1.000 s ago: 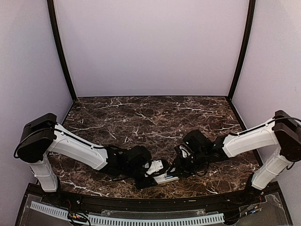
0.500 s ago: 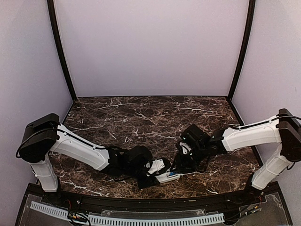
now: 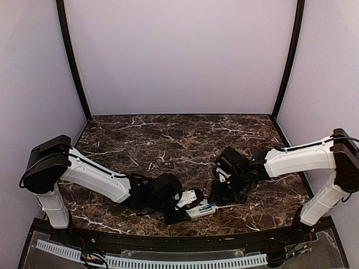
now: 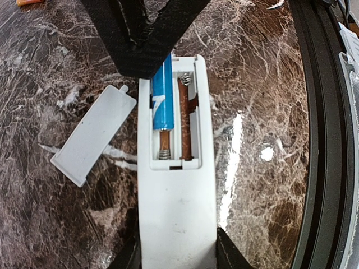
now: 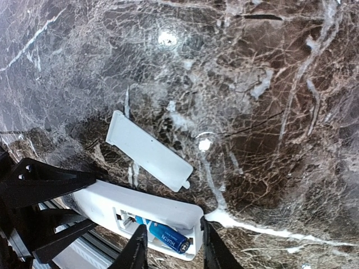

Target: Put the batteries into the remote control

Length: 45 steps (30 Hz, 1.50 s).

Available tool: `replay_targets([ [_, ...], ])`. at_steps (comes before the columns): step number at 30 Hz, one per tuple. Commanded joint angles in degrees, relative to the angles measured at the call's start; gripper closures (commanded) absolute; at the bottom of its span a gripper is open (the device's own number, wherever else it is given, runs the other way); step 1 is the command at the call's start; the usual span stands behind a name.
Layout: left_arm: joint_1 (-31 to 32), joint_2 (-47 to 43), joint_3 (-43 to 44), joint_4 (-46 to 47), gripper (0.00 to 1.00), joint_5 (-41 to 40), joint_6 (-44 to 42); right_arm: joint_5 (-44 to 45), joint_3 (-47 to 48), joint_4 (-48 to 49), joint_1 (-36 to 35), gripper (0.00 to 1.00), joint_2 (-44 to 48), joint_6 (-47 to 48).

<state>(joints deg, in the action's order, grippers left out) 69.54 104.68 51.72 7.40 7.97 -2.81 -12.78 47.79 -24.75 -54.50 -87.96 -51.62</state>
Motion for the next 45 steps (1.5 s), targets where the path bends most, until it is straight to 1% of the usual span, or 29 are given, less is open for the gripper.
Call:
replay_targets([
  [1, 0.42, 2.53, -0.45, -6.08, 1.0, 1.97, -0.09, 1.86, 1.69, -2.53, -0.58, 0.72, -0.21, 0.9],
  [11, 0.42, 2.94, -0.14, -6.44, 1.0, 1.86, 0.0, 3.21, 3.75, -6.22, -1.12, 0.71, 0.69, 2.07],
  [17, 0.42, 3.05, -0.06, -6.54, 1.0, 1.79, 0.0, 3.79, 4.51, -8.95, -1.03, 0.69, 2.59, 2.33],
  [20, 0.42, 3.14, 0.1, -6.69, 1.0, 1.76, 0.0, 3.92, 3.82, -9.48, -0.78, 0.72, 3.67, 2.18],
  [24, 0.42, 3.2, 0.22, -6.94, 1.0, 1.71, -0.05, 1.9, 2.25, -8.3, -0.69, 0.81, 3.63, 1.7],
  [26, 0.42, 3.36, 0.34, -7.02, 1.0, 1.67, -0.09, 1.48, 1.73, -7.52, -0.57, 0.83, 3.07, 1.78],
  [32, 0.42, 3.4, 0.48, -7.05, 1.0, 1.77, -0.17, 1.17, 1.66, -6.65, -0.37, 0.83, 1.79, 2.31],
  [40, 0.42, 3.71, 0.78, -7.05, 1.0, 1.68, -0.22, 0.87, 0.47, -6.1, 0.0, 0.81, 3.36, 2.26],
  [45, 0.42, 4.01, 1.08, -9.01, 1.0, 0.93, -0.63, 0.91, 0.42, -5.83, 0.18, 0.8, 3.59, 2.81],
])
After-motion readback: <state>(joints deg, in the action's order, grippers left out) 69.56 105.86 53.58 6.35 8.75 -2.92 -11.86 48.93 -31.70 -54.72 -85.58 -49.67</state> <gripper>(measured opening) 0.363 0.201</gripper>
